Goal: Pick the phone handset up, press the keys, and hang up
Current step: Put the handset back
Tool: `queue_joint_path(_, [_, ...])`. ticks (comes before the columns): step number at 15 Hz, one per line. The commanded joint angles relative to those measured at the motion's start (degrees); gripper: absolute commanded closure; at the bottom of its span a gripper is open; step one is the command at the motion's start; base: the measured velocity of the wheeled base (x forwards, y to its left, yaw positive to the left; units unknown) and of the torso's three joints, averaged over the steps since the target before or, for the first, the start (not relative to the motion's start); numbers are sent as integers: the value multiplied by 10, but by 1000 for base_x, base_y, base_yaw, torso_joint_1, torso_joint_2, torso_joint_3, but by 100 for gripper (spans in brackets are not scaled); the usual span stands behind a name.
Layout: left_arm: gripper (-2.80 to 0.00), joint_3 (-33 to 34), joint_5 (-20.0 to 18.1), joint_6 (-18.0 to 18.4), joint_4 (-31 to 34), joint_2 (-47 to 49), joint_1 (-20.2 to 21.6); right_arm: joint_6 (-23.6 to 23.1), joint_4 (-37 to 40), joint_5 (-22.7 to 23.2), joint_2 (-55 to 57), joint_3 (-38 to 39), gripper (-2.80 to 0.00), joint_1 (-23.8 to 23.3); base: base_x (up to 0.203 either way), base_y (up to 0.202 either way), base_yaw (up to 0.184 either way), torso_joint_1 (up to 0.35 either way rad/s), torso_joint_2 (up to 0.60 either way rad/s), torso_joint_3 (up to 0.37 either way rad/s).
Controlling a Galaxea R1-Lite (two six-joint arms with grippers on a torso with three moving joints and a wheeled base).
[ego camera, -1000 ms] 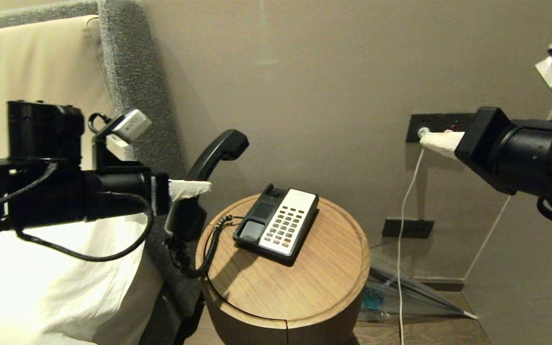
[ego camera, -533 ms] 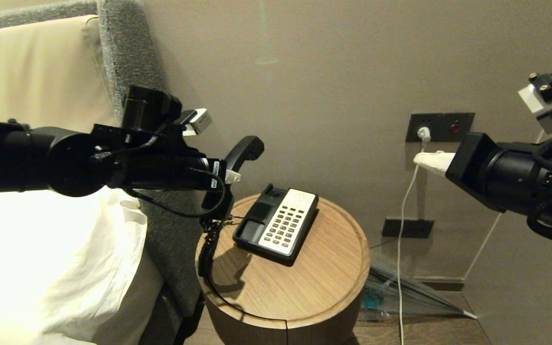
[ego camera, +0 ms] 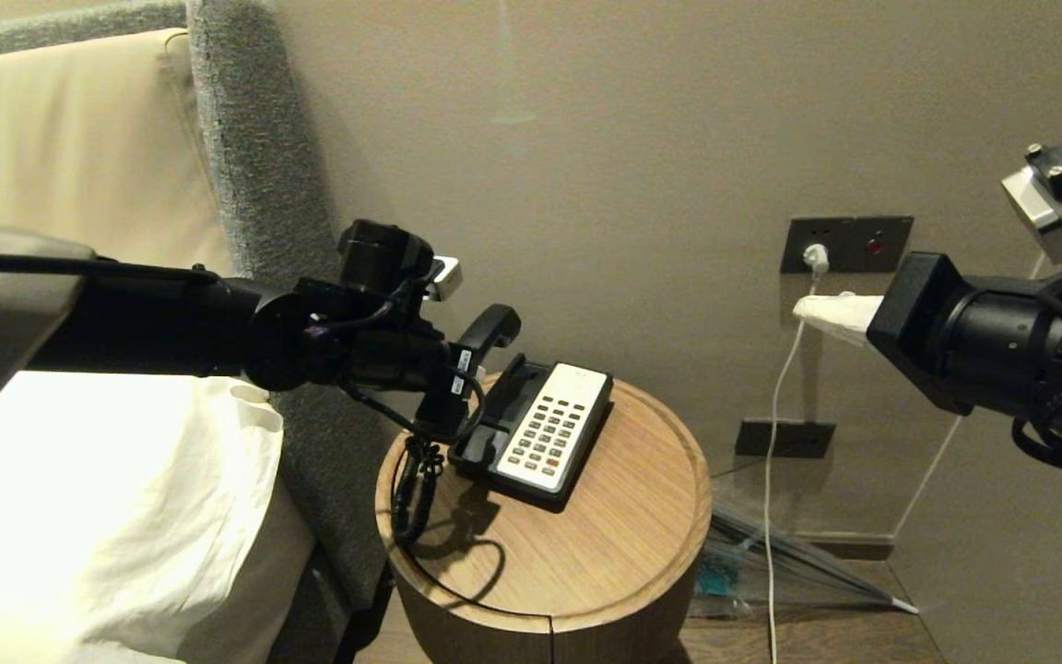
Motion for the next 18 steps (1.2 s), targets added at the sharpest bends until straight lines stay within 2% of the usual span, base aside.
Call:
queue_joint_path(1, [0, -15, 14, 1, 1, 19, -19, 4, -1, 9, 1, -4, 0, 0, 0, 0, 0, 0, 0, 0])
queue_joint_path(6, [0, -32, 27, -3, -2, 53, -37, 4, -1, 8, -2, 5, 0, 0, 0, 0, 0, 0, 0, 0])
queue_joint_path(18, [0, -62, 36, -8, -3, 100, -36, 8, -2, 8, -1, 20, 0, 0, 0, 0, 0, 0, 0, 0])
